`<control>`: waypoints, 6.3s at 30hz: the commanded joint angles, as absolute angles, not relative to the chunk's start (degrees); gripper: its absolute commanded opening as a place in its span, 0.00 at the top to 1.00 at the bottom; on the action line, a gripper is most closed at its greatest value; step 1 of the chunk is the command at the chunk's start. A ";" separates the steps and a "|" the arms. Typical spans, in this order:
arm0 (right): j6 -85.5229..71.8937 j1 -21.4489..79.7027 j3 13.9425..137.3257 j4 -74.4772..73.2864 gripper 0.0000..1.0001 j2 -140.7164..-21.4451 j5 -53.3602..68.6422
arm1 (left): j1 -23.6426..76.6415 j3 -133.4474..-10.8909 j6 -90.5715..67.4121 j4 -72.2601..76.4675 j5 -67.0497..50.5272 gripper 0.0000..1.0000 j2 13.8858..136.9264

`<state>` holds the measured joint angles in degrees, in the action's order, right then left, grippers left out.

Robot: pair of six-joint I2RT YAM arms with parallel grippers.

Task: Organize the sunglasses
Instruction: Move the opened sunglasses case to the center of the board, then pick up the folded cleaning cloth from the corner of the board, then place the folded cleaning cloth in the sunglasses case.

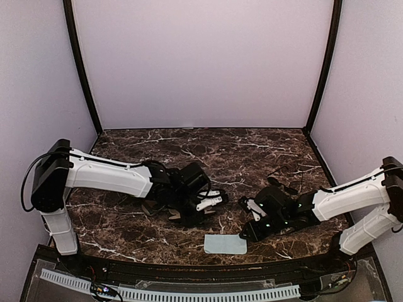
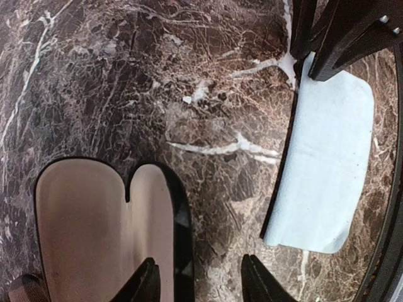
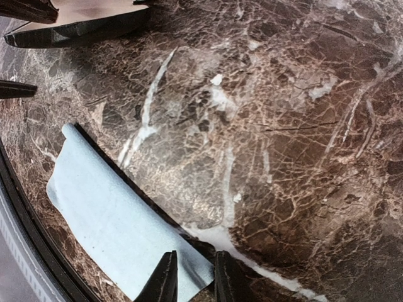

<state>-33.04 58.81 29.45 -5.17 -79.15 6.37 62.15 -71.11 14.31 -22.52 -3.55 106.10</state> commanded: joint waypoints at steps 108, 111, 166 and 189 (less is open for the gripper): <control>-15.23 55.74 60.67 -9.15 1.00 -95.93 10.55 | 56.80 -53.00 -14.09 -24.43 -1.98 1.00 81.89; -15.28 55.26 62.05 -9.53 1.00 -97.58 10.81 | 55.60 -53.00 -14.14 -24.10 -2.01 1.00 82.85; -13.90 52.12 69.03 -14.24 1.00 -105.84 12.68 | 50.01 -58.99 -12.86 -24.10 -4.02 1.00 92.69; -13.02 52.21 67.72 -15.52 1.00 -106.10 15.56 | 50.01 -58.91 -11.82 -24.72 -5.95 1.00 95.01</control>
